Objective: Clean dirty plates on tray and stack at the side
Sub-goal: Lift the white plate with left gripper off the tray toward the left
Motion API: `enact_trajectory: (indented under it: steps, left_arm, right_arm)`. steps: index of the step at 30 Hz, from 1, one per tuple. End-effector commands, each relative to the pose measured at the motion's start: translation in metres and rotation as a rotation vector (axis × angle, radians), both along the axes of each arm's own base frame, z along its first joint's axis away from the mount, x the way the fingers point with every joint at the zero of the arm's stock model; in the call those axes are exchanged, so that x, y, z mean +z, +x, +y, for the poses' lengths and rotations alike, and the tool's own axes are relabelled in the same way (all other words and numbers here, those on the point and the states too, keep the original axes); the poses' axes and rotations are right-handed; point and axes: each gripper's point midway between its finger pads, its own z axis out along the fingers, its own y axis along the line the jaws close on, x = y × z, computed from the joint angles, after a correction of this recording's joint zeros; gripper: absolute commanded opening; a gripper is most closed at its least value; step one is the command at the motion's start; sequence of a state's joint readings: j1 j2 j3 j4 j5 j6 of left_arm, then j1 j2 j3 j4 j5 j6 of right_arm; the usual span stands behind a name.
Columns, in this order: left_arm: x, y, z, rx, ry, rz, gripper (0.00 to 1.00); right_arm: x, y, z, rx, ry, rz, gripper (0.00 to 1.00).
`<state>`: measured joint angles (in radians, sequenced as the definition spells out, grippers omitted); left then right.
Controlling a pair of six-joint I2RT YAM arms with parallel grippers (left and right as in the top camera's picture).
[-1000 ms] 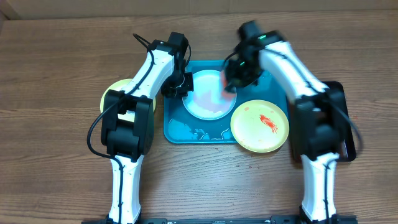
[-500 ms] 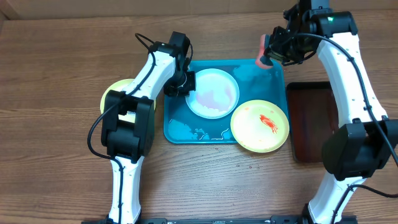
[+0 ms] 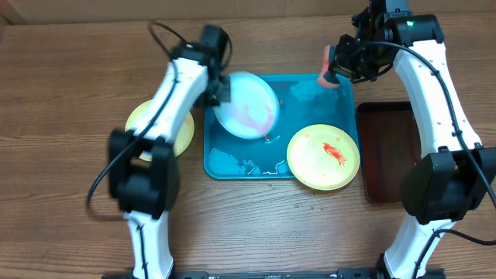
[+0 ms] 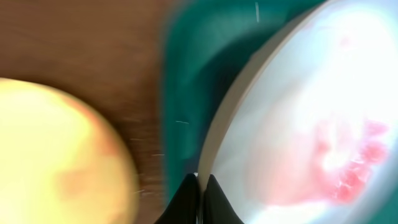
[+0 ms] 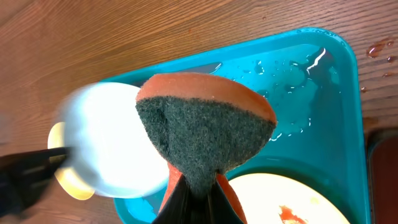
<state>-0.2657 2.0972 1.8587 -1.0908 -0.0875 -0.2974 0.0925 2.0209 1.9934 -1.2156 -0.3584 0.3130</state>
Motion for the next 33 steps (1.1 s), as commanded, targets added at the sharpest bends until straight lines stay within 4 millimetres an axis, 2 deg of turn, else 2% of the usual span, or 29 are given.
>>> enact_trajectory:
  steps: [1, 4, 10, 17, 22, 26, 33]
  left_arm:
    - [0.097, 0.009, 0.022, -0.003, 0.085, -0.248, 0.04]
    - [0.112, 0.005, 0.022, -0.006, 0.116, -0.284, 0.04]
    - [0.123, -0.004, 0.032, 0.067, 0.342, -0.333, 0.04]
    - [0.152, -0.020, 0.013, 0.118, 0.562, -0.469, 0.04]
    - [0.157, -0.033, 0.004, 0.152, 0.614, -0.509, 0.04]
    - [0.157, -0.043, 0.006, 0.196, 0.645, -0.522, 0.04]
    - [0.168, -0.048, 0.005, 0.217, 0.697, -0.572, 0.04]
  right_arm:
    - [0.004, 0.002, 0.000, 0.006, -0.011, -0.019, 0.04]
    - [0.003, 0.001, -0.001, 0.003, -0.017, -0.017, 0.04]
    - [0.003, 0.000, -0.001, 0.004, -0.017, -0.012, 0.04]
    - [0.002, -0.001, -0.001, 0.004, -0.018, -0.006, 0.04]
    - [0.002, -0.002, -0.001, 0.004, -0.018, 0.000, 0.04]
    - [0.002, -0.003, -0.001, 0.004, -0.019, 0.003, 0.04]
    - [0.001, -0.004, -0.002, 0.004, -0.019, 0.009, 0.04]
